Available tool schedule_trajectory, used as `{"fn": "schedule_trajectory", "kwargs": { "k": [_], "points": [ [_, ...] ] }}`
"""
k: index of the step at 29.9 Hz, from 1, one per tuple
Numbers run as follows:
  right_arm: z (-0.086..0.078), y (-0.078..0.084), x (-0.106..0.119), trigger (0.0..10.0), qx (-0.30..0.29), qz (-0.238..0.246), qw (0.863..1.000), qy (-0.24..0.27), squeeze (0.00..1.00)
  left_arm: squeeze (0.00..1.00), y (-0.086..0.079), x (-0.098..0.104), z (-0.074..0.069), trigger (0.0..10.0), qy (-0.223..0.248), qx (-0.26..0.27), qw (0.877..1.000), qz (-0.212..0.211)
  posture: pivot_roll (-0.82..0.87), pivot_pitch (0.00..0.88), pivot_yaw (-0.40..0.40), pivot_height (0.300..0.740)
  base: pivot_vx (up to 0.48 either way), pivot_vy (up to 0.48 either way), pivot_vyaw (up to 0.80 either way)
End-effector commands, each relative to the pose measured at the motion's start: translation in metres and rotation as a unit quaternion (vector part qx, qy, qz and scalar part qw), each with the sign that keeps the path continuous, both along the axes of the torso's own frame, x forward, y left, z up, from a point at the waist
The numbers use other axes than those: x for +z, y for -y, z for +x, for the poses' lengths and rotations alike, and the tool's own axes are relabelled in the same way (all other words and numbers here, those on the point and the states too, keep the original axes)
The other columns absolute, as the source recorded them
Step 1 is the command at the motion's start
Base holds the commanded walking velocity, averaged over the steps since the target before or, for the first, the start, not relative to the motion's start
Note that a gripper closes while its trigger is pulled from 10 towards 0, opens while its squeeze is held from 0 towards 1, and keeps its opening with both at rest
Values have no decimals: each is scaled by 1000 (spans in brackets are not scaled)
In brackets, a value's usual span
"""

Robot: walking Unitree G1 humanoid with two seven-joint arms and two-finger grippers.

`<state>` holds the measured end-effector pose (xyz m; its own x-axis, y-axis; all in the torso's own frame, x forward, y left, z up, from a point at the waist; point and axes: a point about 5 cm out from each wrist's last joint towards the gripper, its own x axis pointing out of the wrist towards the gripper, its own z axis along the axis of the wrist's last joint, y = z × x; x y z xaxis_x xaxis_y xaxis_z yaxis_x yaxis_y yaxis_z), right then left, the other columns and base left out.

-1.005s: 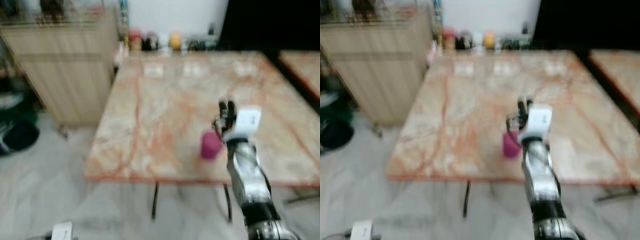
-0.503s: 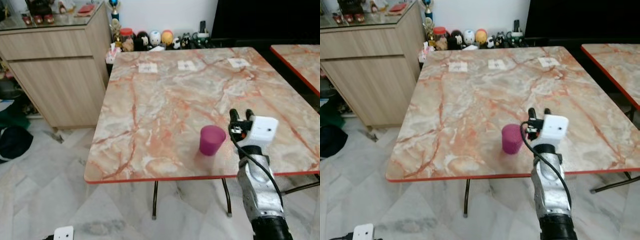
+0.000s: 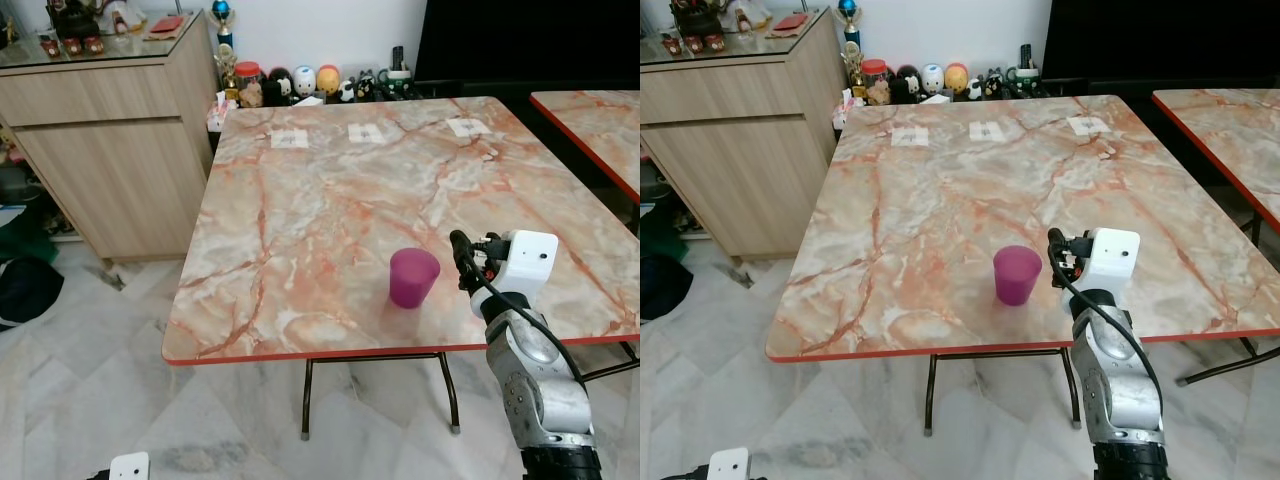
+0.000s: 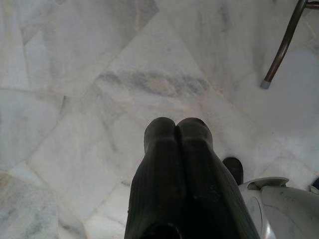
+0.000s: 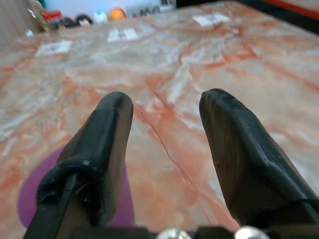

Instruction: Setting the table

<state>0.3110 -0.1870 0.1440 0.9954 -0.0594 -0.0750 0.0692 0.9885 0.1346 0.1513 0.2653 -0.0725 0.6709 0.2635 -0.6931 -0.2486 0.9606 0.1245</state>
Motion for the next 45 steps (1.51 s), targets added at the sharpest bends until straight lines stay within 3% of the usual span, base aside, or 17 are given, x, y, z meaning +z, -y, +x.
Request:
{"fn": "schedule_trajectory", "kwargs": {
  "k": [1,5,15,19,30,45],
  "points": [
    [1,2,4,10000,-3,14,1000,-19,0,0,1,-1,-1,10000,-4,-1,1000,1,4,31,18,740,0,0,0],
    [2,4,-2,10000,-6,27,998,-56,0,0,1,-1,-1,10000,-3,-1,1000,1,9,31,17,740,0,0,0],
    [4,-1,-8,10000,10,61,995,-79,0,0,1,-1,-1,10000,0,0,1000,3,11,33,20,740,0,0,0],
    [9,-11,-14,10000,47,89,990,-98,0,0,1,0,-1,10000,1,-2,1000,3,14,34,19,740,0,0,0],
    [20,-15,-15,10000,55,93,989,-97,0,0,-1,0,-1,10000,3,0,1000,5,15,35,22,740,0,0,0],
    [22,-24,-26,10000,77,99,985,-119,0,0,1,0,0,10000,5,0,1000,5,24,35,21,740,0,0,0]
  ]
}}
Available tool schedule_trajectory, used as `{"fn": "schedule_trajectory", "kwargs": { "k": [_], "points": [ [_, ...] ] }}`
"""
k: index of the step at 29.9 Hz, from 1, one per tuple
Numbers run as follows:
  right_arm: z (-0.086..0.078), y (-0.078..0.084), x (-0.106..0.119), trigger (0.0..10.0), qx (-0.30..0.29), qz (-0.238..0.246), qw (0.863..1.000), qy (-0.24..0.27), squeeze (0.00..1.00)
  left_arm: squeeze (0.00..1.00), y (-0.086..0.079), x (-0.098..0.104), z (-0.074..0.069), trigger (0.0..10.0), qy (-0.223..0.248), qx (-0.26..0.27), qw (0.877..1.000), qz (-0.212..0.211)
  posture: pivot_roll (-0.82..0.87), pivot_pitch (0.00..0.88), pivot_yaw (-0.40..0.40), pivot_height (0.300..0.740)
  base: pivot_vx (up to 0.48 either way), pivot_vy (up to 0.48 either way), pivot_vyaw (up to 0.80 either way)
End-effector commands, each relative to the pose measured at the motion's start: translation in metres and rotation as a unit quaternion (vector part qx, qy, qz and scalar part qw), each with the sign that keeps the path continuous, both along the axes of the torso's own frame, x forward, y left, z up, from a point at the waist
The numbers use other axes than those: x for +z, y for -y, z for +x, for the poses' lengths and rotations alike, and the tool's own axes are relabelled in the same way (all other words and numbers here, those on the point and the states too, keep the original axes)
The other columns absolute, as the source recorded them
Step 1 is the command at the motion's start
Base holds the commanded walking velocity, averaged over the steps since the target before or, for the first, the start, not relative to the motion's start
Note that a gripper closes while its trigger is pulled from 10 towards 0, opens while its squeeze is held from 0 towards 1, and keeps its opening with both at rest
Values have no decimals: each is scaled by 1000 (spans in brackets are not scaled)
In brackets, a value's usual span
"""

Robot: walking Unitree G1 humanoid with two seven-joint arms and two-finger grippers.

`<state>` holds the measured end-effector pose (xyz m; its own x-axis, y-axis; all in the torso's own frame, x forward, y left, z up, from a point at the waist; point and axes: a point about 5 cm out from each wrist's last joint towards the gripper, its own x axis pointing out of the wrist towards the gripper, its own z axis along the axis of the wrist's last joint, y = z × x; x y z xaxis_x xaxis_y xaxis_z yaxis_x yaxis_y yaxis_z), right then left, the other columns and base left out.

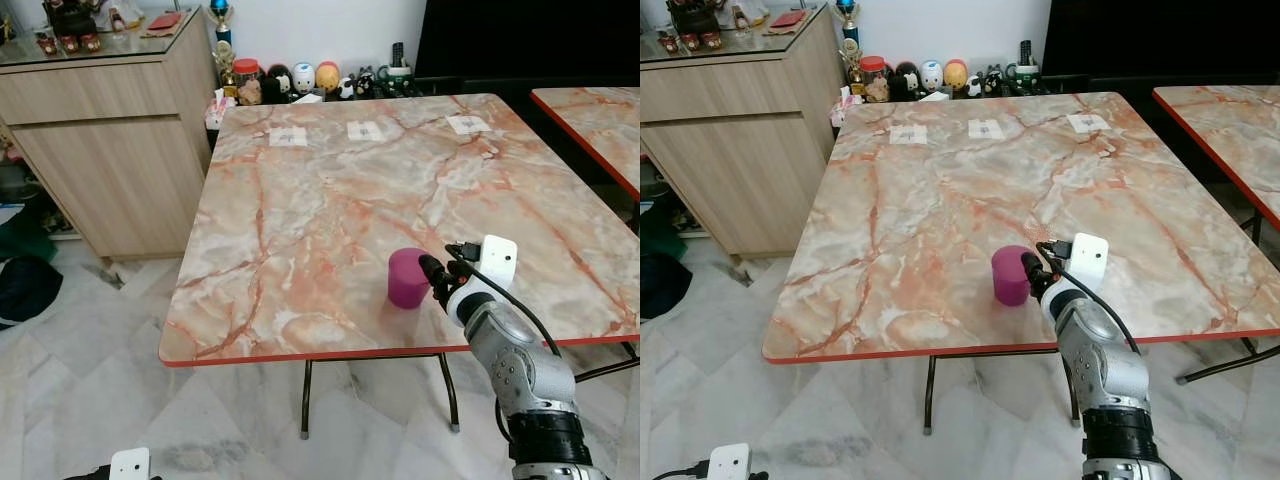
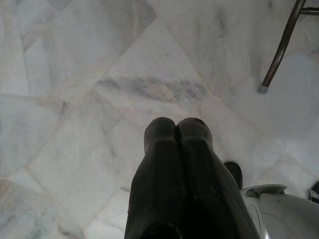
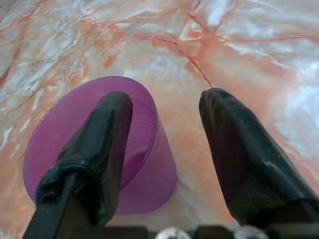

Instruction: Setting the table

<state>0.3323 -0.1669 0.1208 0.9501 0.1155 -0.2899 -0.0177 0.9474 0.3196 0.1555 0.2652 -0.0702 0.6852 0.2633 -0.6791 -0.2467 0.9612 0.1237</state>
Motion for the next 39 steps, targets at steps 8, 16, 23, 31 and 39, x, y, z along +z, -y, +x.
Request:
{"fn": "schedule_trajectory", "kwargs": {
  "k": [8,16,23,31,39],
  "points": [
    [2,-6,-2,0,4,1,1000,-7,0,0,1,-2,-5,10000,-6,2,1000,2,21,35,22,740,0,0,0],
    [2,-5,-5,0,5,-1,1000,-12,0,0,1,-2,-5,10000,-5,2,1000,1,23,34,20,740,0,0,0],
    [1,-7,-8,0,9,-8,1000,-23,0,0,1,-3,-5,10000,-8,1,1000,-2,24,35,21,740,0,0,0],
    [0,-6,-11,0,7,-10,1000,-28,0,0,0,-3,-6,10000,-10,0,1000,-2,24,35,22,740,0,0,0],
    [3,-5,-4,0,-13,1,1000,1,0,0,3,-3,-5,10000,-13,-16,1000,4,25,34,22,740,0,0,0]
  ]
}}
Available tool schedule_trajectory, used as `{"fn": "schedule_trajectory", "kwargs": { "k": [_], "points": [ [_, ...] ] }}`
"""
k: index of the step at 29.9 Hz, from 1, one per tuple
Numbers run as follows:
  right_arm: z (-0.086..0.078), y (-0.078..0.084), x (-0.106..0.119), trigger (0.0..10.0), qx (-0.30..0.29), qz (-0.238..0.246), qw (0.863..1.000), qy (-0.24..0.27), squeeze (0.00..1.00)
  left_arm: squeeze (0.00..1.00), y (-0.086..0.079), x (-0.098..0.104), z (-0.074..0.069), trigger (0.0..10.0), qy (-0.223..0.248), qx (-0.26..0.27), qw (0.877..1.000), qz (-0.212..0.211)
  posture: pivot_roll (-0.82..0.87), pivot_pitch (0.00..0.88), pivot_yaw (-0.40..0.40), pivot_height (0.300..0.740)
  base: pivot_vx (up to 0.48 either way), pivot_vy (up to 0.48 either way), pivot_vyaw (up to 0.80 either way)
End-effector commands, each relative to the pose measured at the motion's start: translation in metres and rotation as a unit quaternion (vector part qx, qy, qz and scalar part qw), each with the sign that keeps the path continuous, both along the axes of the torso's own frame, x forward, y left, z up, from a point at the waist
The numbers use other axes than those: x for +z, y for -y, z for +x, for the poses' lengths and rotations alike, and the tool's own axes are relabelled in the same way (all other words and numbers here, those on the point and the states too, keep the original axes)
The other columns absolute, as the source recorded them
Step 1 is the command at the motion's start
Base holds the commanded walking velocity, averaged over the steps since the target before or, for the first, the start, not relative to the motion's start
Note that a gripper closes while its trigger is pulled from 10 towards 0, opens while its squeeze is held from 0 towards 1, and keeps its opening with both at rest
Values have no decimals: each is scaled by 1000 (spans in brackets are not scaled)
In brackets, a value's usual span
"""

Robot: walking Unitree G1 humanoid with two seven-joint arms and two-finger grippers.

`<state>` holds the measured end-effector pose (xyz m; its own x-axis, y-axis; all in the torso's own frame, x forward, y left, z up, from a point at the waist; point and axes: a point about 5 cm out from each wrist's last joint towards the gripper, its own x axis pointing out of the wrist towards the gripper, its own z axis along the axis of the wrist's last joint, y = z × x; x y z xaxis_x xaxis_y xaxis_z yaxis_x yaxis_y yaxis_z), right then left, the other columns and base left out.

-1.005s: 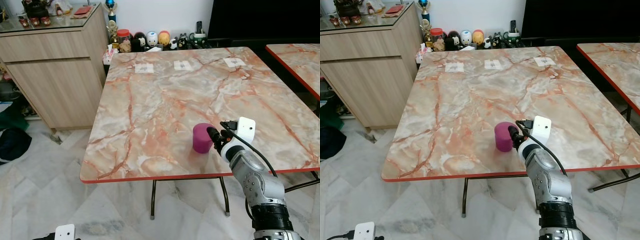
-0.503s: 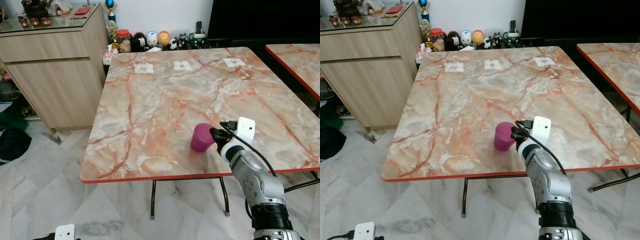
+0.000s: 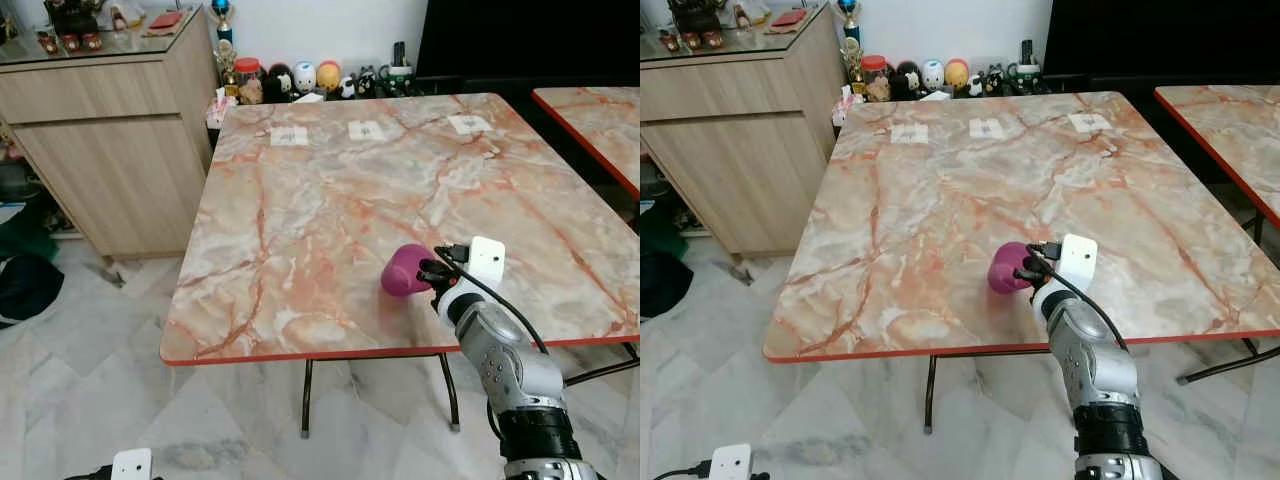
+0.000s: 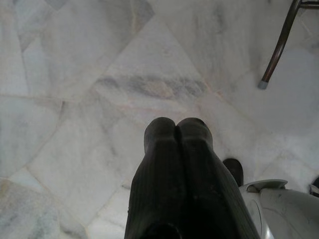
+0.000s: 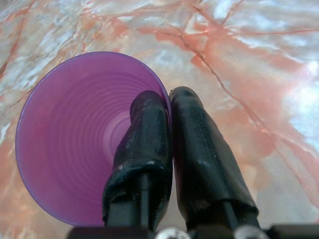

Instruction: Setting the table

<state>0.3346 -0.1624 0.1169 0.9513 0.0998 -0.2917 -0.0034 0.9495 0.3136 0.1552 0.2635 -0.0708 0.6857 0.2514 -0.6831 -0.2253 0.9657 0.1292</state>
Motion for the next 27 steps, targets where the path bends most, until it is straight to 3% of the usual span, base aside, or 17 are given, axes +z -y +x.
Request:
{"fn": "schedule_trajectory", "kwargs": {
  "k": [1,3,4,5,6,7,8,9,16,20,27],
  "points": [
    [1,0,0,0,-9,4,1000,5,0,0,1,-3,-5,10000,-9,-5,1000,2,24,33,21,740,0,0,0],
    [1,1,1,0,-17,3,1000,12,0,0,1,-3,-5,10000,-9,-4,1000,2,24,33,21,740,0,0,0],
    [1,5,10,0,-36,-20,998,54,0,0,1,-3,-5,10000,-10,-4,1000,3,25,34,20,740,0,0,0],
    [1,5,10,0,-36,-20,998,54,0,0,1,-3,-5,10000,-10,-4,1000,3,25,34,20,740,0,0,0],
    [1,6,21,1843,-49,-33,993,102,0,0,1,-3,-6,10000,-11,-3,1000,4,23,36,20,740,0,0,0],
    [1,5,25,1843,-51,-32,991,119,0,0,1,-3,-6,10000,-11,-3,1000,4,23,36,20,740,0,0,0],
    [0,5,29,4902,-52,-29,989,132,0,0,1,-3,-6,10000,-11,-2,1000,4,23,36,20,740,0,0,0],
    [-2,3,36,10000,-51,-40,985,159,0,0,2,-3,-6,10000,-11,-2,1000,4,23,36,20,740,0,0,0],
    [-8,4,51,10000,-62,-103,963,243,0,0,2,-3,-5,10000,-8,3,1000,4,17,36,18,740,0,0,0],
    [-9,3,54,10000,-60,-99,958,261,0,0,1,-3,-5,10000,-11,3,1000,9,17,36,17,740,0,0,0],
    [-8,3,55,10000,-69,-97,956,270,0,0,0,-3,-7,10000,-16,3,1000,12,17,35,17,740,0,-431,0]
  ]
}}
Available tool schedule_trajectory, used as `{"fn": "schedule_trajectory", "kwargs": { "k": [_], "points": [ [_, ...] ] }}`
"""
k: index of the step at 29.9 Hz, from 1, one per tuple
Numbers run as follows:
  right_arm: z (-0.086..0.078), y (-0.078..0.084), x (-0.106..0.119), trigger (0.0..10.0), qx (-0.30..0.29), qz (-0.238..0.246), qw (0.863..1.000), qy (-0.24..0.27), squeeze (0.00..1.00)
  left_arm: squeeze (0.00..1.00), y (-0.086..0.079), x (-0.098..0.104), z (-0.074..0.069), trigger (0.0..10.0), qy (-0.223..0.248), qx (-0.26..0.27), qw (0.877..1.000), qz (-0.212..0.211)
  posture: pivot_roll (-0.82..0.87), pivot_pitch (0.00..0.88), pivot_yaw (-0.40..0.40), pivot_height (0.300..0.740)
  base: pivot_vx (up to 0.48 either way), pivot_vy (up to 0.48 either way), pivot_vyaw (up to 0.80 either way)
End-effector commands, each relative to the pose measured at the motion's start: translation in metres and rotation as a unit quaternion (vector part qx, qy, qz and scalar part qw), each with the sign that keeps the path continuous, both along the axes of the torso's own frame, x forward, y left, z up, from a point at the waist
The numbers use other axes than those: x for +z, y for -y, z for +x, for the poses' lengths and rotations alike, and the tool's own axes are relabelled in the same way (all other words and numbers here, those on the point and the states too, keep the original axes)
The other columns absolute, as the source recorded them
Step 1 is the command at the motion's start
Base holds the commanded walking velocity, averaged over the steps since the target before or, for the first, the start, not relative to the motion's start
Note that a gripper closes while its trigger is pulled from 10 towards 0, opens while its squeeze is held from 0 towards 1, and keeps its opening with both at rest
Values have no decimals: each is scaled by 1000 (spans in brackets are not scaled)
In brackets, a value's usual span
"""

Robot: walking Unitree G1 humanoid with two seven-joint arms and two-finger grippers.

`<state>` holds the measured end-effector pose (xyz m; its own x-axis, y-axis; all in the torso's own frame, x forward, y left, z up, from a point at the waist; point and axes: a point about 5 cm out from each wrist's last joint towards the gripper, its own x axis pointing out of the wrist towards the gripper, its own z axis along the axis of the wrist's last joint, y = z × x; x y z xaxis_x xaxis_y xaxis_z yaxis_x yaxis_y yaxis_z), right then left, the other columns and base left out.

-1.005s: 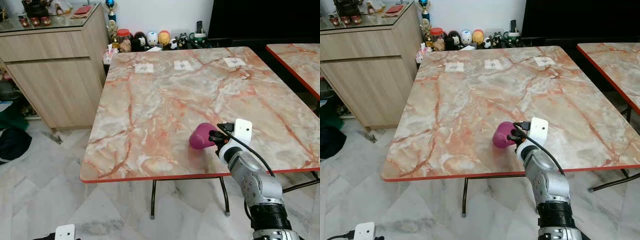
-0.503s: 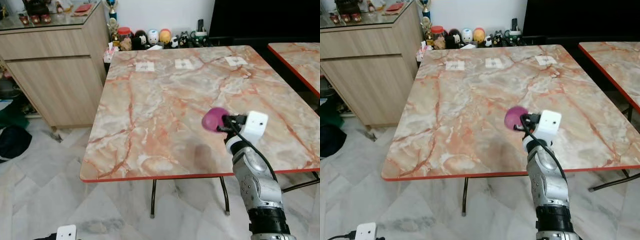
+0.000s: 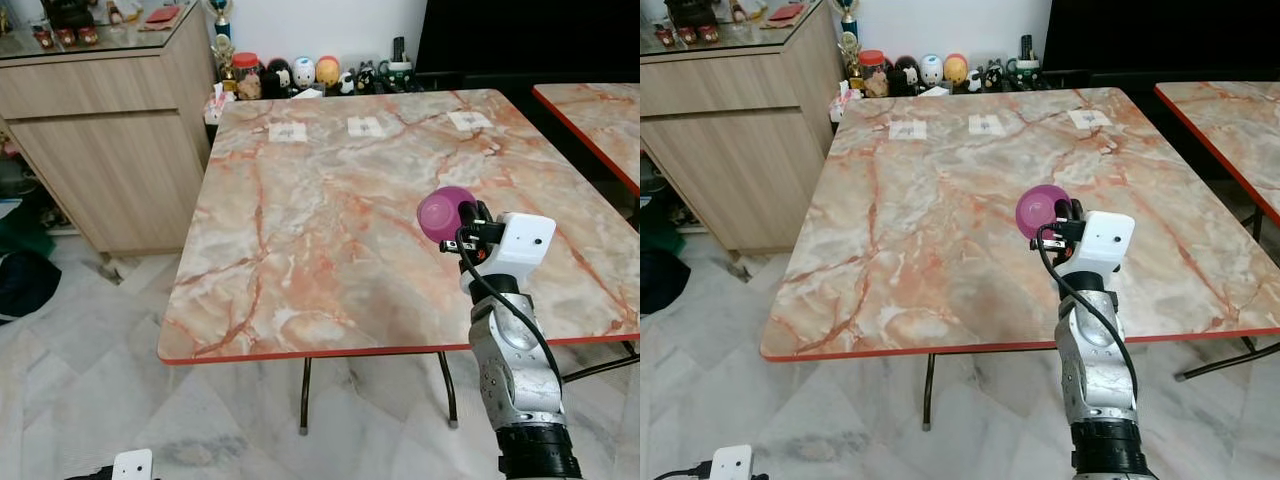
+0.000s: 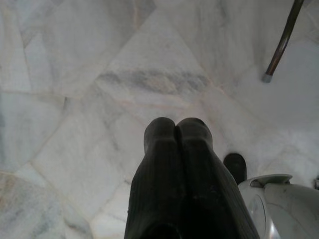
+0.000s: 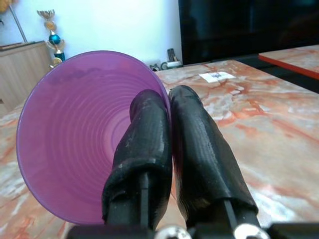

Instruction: Setting the table

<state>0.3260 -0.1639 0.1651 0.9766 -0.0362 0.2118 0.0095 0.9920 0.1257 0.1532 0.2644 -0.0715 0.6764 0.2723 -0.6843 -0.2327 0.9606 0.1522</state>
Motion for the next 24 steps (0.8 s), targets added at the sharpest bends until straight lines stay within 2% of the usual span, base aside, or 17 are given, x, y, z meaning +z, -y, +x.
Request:
{"fn": "schedule_trajectory", "kwargs": {
  "k": [1,24],
  "points": [
    [0,2,7,10000,-4,-4,1000,17,0,0,1,-3,-5,10000,-11,-1,1000,1,14,33,17,740,0,-472,0],
    [3,2,6,10000,-14,-5,1000,22,0,0,0,-2,-3,10000,-13,-10,1000,3,3,0,27,740,0,-469,0]
  ]
}}
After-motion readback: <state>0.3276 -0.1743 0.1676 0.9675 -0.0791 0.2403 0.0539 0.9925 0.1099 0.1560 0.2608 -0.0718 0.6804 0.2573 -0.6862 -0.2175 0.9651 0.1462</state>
